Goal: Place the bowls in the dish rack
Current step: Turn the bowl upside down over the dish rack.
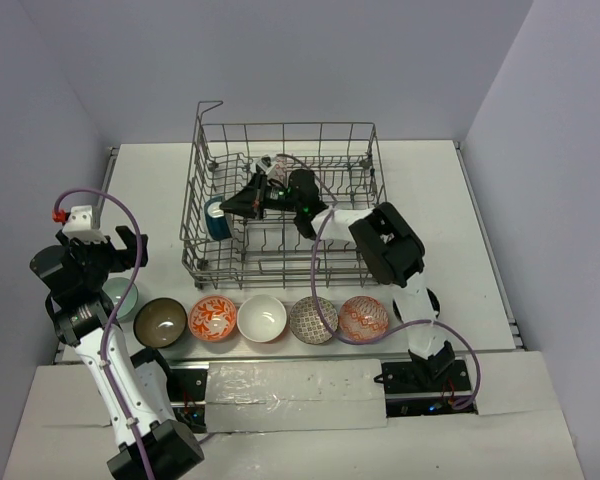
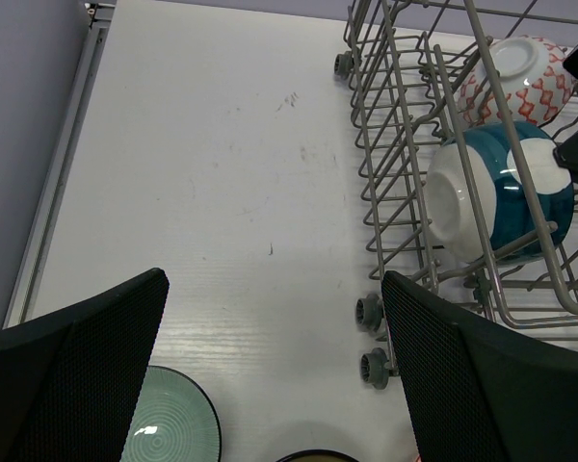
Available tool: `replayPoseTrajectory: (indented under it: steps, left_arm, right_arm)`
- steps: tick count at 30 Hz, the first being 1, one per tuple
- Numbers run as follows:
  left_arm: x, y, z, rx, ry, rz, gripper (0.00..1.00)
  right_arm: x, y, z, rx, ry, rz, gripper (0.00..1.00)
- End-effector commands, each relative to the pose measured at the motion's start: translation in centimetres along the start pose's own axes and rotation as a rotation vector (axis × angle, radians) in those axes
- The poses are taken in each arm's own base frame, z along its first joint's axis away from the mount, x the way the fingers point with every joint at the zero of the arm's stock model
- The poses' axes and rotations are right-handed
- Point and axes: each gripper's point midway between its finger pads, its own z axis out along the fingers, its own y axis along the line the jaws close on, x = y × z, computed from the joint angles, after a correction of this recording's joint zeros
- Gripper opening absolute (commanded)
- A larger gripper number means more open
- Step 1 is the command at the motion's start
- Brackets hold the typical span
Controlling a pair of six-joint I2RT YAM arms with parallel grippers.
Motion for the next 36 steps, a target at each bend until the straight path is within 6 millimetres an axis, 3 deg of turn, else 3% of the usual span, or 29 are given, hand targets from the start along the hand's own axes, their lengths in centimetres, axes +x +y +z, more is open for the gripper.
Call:
replayPoseTrajectory:
  steps: [1,13,19,23,25,26,27,29,31,36]
  left_arm:
    - [-0.5,-0.3,0.0,0.028,-0.012,0.019,0.99]
    - [-0.3,-0.2,0.1,0.028,-0.008,0.021,0.99]
    - [-0.1,-0.3,0.1,0.034,-0.005,0.018,0.99]
    - [0.0,-0.5,0.2,0.043,-0.001,0.015,0.99]
    - [0.0,-0.5,0.2,0.05,0.001,0.013,0.99]
    - [0.0,-0.5,0.2,0.05,0.002,0.012,0.99]
    - [0.0,-0.6,0.2,0.054,0.002,0.012,0.99]
    - [0.1,-0.7,0.2,0.059,0.004,0.01,0.99]
    - [0.1,-0.8,0.2,0.064,0.005,0.009,0.99]
    - [0.2,-0.9,0.3,0.075,0.006,0.007,0.99]
  right_arm:
    - [0.7,1.4,0.8,-0.062,0.036,-0.01,0.0]
    - [1.3,0.4,0.4,-0.113,0.02,-0.024,0.0]
    - [1.1,-0.2,-1.3,-0.084,0.014,-0.062,0.0]
    - [0.8,1.2,-2.4,-0.081,0.013,-0.125,0.0]
    - [0.4,1.0,-3.0,-0.052,0.006,-0.142,0.01]
    - [-0.2,1.9,-3.6,-0.053,-0.008,-0.162,0.04]
    - [-0.2,1.3,-3.9,-0.025,-0.012,-0.168,0.08]
    - [-1.0,2.4,-4.7,-0.009,-0.026,-0.202,0.09]
    - [-1.5,2.2,-5.2,0.026,-0.034,-0.222,0.17]
    - [-2.2,2.6,-5.0,0.059,-0.027,-0.247,0.19]
